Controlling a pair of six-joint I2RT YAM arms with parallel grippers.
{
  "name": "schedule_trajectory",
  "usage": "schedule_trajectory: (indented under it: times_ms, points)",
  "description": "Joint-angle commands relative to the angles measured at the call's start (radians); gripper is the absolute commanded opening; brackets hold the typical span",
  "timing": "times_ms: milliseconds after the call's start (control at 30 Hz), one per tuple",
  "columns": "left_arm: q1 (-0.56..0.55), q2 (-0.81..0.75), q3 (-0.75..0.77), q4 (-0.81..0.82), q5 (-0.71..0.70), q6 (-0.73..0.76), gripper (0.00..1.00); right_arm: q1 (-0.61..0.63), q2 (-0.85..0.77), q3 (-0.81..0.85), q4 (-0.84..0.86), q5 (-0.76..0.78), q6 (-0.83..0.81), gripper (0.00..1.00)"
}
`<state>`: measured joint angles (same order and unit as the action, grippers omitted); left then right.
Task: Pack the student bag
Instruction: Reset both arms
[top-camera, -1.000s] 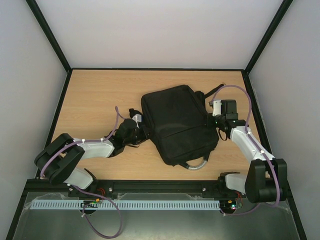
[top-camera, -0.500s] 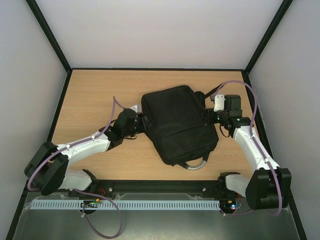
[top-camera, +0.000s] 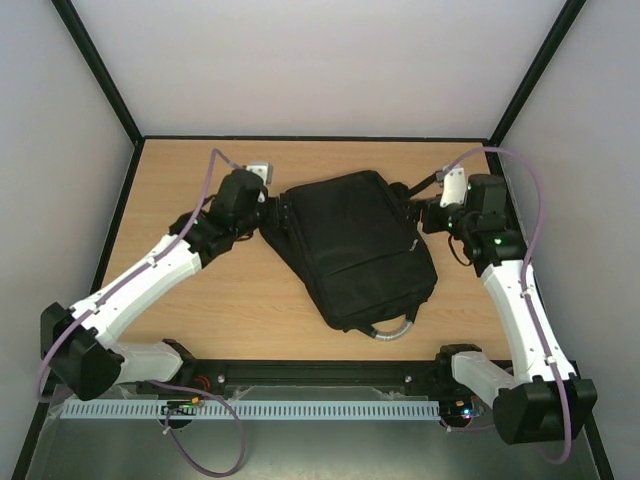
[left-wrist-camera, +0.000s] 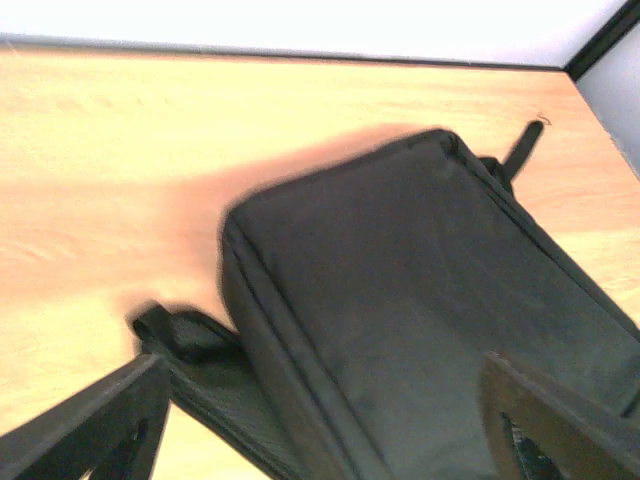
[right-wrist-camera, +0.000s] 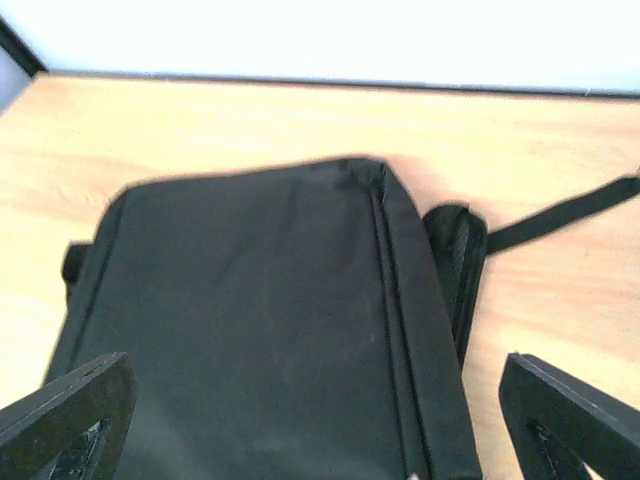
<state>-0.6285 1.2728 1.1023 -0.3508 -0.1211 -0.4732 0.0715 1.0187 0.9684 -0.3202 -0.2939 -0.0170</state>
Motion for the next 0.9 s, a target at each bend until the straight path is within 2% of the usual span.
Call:
schedule_trajectory:
  times_ms: [0,33,133,267,400,533,867]
  points:
    - [0.008,-0.008,0.165,-0.212,-0.186,0.144,0.92,-0.002,0.028,0.160,-0.069,0.060,0.153,0.99]
    - [0.009,-0.014,0.182,-0.215,-0.209,0.152,0.98,-0.002,0.034,0.186,-0.073,0.097,0.185,0.99]
    - [0.008,-0.070,0.126,-0.139,-0.267,0.154,0.99,-0.002,0.007,0.170,-0.033,0.205,0.247,0.99]
    - [0.009,-0.178,-0.064,0.027,-0.341,0.151,0.99,-0.003,-0.092,-0.016,0.092,0.245,0.290,0.99]
    - [0.014,-0.281,-0.248,0.186,-0.349,0.189,0.99,-0.002,-0.191,-0.158,0.186,0.238,0.332,0.99]
    - [0.035,-0.278,-0.253,0.179,-0.355,0.177,0.99,-0.002,-0.265,-0.251,0.218,0.291,0.340,0.99]
    - [0.052,-0.262,-0.235,0.153,-0.352,0.213,0.99,-0.002,-0.272,-0.287,0.230,0.262,0.311,0.99]
